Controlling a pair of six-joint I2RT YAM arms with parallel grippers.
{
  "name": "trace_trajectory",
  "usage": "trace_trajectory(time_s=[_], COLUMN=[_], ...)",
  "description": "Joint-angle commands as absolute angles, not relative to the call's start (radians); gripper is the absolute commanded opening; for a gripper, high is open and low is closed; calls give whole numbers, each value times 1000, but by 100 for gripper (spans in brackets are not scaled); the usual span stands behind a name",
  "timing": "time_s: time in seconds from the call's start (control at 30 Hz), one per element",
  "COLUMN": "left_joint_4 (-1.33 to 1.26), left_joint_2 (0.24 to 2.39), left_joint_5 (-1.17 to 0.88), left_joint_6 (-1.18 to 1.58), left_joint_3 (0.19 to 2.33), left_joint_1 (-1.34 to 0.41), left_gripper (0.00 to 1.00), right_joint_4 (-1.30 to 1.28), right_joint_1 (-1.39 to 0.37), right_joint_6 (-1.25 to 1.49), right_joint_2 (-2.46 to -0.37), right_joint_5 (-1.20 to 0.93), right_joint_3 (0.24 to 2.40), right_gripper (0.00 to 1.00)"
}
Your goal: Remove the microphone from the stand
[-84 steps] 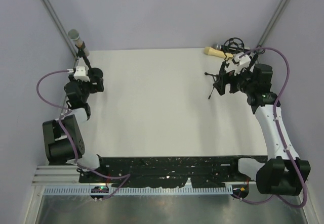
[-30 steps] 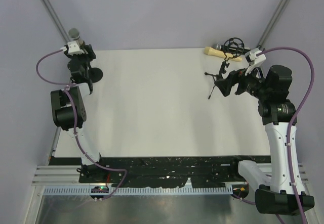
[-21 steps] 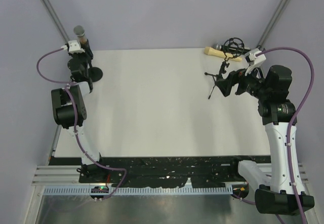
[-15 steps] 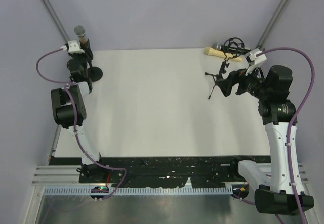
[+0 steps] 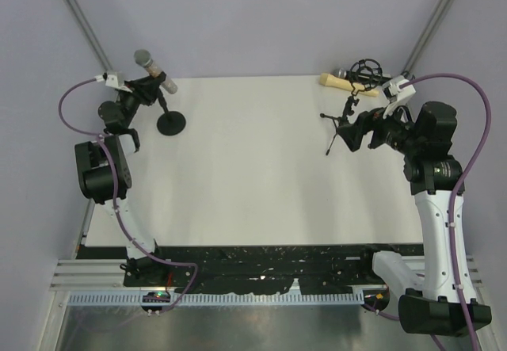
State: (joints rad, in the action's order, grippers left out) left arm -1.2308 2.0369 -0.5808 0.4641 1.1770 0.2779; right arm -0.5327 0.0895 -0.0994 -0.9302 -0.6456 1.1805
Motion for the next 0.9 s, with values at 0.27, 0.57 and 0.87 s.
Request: trace_trajectory(time_s=[0.27, 0.57, 0.87], left_joint_4=[-1488, -1489, -1488], left_joint_2=[1846, 1654, 1566], left_joint_5=[-1054, -1141, -1187], left_joint_6=[776, 703, 677], left_joint_3=[1069, 827, 710], left_joint_1=[105, -178, -296], left_gripper=[2, 0, 0], right_joint_4=[-503, -632, -620], right_joint_1=[11, -222, -389], right_joint_6=[-181, -374, -413], right_joint_2=[-1008, -1158, -1287], right_joint_5=[-793, -718, -680], right_joint_3=[1293, 1469, 1509], right_gripper=[95, 95, 95])
